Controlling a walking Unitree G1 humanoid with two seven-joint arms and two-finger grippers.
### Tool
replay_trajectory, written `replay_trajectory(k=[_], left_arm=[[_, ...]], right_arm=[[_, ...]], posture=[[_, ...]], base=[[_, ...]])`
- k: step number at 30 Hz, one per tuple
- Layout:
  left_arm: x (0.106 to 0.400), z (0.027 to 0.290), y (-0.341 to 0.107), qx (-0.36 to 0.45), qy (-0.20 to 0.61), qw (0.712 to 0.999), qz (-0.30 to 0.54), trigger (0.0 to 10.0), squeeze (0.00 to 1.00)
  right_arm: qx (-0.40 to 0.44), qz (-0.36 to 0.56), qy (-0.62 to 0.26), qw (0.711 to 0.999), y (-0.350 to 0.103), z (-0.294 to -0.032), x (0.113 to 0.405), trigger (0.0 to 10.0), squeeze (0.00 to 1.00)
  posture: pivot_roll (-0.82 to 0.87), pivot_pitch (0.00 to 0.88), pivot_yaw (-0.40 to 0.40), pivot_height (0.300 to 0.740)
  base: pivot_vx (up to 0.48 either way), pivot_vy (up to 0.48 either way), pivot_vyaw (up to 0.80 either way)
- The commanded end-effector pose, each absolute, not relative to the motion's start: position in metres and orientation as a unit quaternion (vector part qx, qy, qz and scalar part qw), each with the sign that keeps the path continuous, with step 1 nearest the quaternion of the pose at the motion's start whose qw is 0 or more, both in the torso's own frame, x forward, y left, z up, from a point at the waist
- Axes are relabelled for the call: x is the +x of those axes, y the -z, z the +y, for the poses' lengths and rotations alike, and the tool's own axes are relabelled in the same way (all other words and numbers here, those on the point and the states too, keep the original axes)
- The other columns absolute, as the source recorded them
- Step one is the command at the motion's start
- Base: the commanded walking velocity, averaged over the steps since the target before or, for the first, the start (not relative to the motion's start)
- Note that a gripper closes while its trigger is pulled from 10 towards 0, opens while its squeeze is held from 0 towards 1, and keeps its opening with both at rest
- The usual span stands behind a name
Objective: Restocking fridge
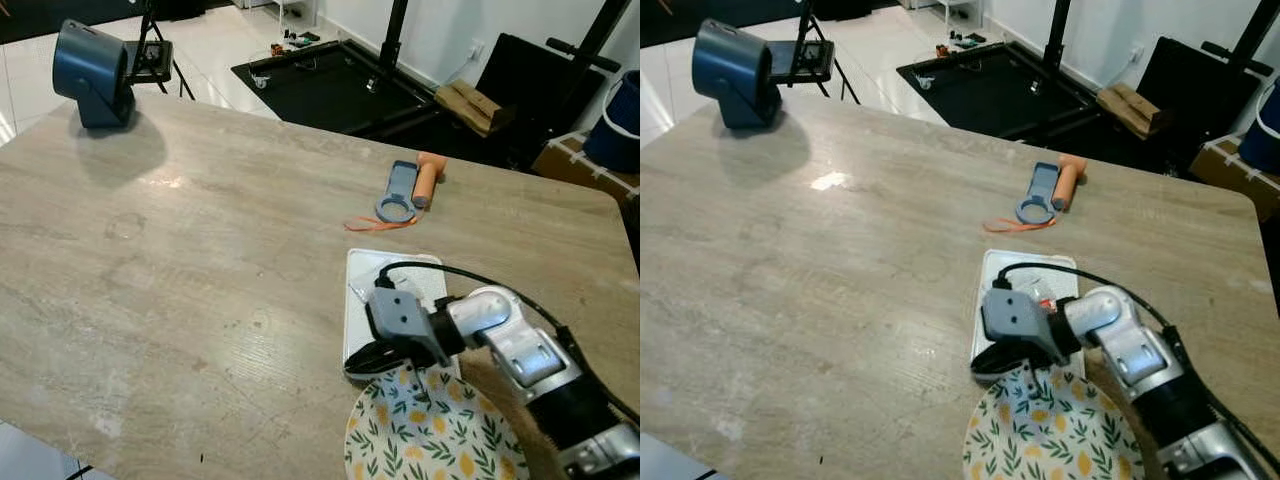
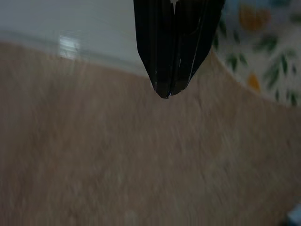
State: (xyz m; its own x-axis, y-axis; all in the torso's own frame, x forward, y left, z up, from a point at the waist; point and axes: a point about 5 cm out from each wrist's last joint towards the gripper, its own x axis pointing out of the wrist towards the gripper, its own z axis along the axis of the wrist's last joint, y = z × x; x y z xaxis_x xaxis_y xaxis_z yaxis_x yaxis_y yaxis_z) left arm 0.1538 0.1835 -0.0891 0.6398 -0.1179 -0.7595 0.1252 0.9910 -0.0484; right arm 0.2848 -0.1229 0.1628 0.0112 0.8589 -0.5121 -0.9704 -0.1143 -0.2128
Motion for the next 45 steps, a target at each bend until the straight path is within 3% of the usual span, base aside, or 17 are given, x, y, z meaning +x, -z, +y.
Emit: replay_trajectory(k=[1, 4, 10, 11, 13, 14, 15, 17, 18, 22, 26, 31, 36, 40, 45], left_arm=[[0.107, 0.176, 0.109, -0.001, 0.087, 0.854, 0.513, 10.0, 0.00], [0.107, 0.175, 0.109, -0.002, 0.087, 0.854, 0.513, 10.0, 0.00], [0.107, 0.174, 0.109, -0.001, 0.089, 0.854, 0.513, 10.0, 0.00], [0.108, 0.174, 0.109, 0.000, 0.089, 0.854, 0.513, 10.0, 0.00], [0.108, 0.174, 0.109, 0.000, 0.089, 0.854, 0.513, 10.0, 0.00], [0.108, 0.174, 0.109, 0.000, 0.089, 0.854, 0.513, 10.0, 0.00], [0.108, 0.175, 0.109, 0.001, 0.088, 0.854, 0.513, 10.0, 0.00], [0.109, 0.175, 0.109, 0.001, 0.088, 0.854, 0.513, 10.0, 0.00], [0.109, 0.174, 0.109, 0.001, 0.088, 0.854, 0.513, 10.0, 0.00], [0.109, 0.174, 0.109, 0.000, 0.088, 0.854, 0.513, 10.0, 0.00], [0.110, 0.173, 0.109, -0.002, 0.089, 0.854, 0.513, 10.0, 0.00], [0.110, 0.173, 0.109, -0.001, 0.089, 0.854, 0.513, 10.0, 0.00], [0.109, 0.174, 0.109, 0.000, 0.088, 0.853, 0.515, 10.0, 0.00], [0.110, 0.173, 0.109, -0.001, 0.089, 0.853, 0.515, 10.0, 0.00], [0.110, 0.172, 0.109, -0.001, 0.089, 0.852, 0.516, 10.0, 0.00]], right_arm=[[-0.264, 0.102, -0.704, 0.652, -0.160, -0.118, 0.280, 10.0, 0.00], [-0.235, 0.074, -0.707, 0.663, -0.160, -0.100, 0.275, 10.0, 0.00], [-0.222, 0.050, -0.686, 0.692, -0.163, -0.093, 0.281, 10.0, 0.00], [-0.209, 0.026, -0.654, 0.726, -0.173, -0.094, 0.292, 10.0, 0.00], [-0.198, -0.001, -0.611, 0.766, -0.184, -0.096, 0.306, 10.0, 0.00], [-0.198, -0.001, -0.611, 0.766, -0.184, -0.096, 0.306, 10.0, 0.00], [-0.192, -0.011, -0.560, 0.806, -0.193, -0.101, 0.321, 10.0, 0.00], [-0.194, -0.016, -0.536, 0.822, -0.197, -0.105, 0.327, 10.0, 0.00], [-0.192, -0.017, -0.487, 0.852, -0.202, -0.114, 0.339, 10.0, 0.00], [-0.197, -0.014, -0.430, 0.881, -0.205, -0.128, 0.351, 10.0, 0.00], [-0.213, 0.014, -0.319, 0.924, -0.203, -0.161, 0.368, 10.0, 0.00], [-0.229, 0.035, -0.271, 0.934, -0.199, -0.178, 0.373, 10.0, 0.00], [-0.261, 0.086, -0.096, 0.957, -0.191, -0.233, 0.381, 10.0, 0.00], [-0.319, 0.147, -0.022, 0.936, -0.180, -0.271, 0.374, 10.0, 0.00], [-0.368, 0.194, 0.004, 0.909, -0.173, -0.295, 0.365, 10.0, 0.00]], posture=[[-0.03, 0.195, -0.029, 0.740], [-0.03, 0.192, -0.029, 0.740], [-0.03, 0.190, -0.028, 0.740], [-0.03, 0.187, -0.028, 0.740], [-0.03, 0.186, -0.029, 0.740], [-0.03, 0.186, -0.029, 0.740], [-0.03, 0.184, -0.029, 0.740], [-0.03, 0.184, -0.029, 0.740], [-0.03, 0.183, -0.030, 0.740], [-0.03, 0.181, -0.030, 0.740], [-0.03, 0.179, -0.028, 0.740], [-0.03, 0.179, -0.028, 0.740], [-0.03, 0.175, -0.028, 0.740], [-0.04, 0.168, -0.031, 0.740], [-0.04, 0.162, -0.034, 0.740]], base=[[0.000, 0.000, 0.00], [0.000, 0.000, 0.00], [0.000, 0.000, 0.00], [0.000, 0.000, 0.00], [0.000, 0.000, 0.00], [0.000, 0.000, 0.00], [0.000, 0.000, 0.00], [0.000, 0.000, 0.00], [0.000, 0.000, 0.00], [0.000, 0.000, 0.00], [0.000, 0.000, 0.00], [0.000, 0.000, 0.00], [0.000, 0.000, 0.00], [0.000, 0.000, 0.00], [0.000, 0.000, 0.00]])
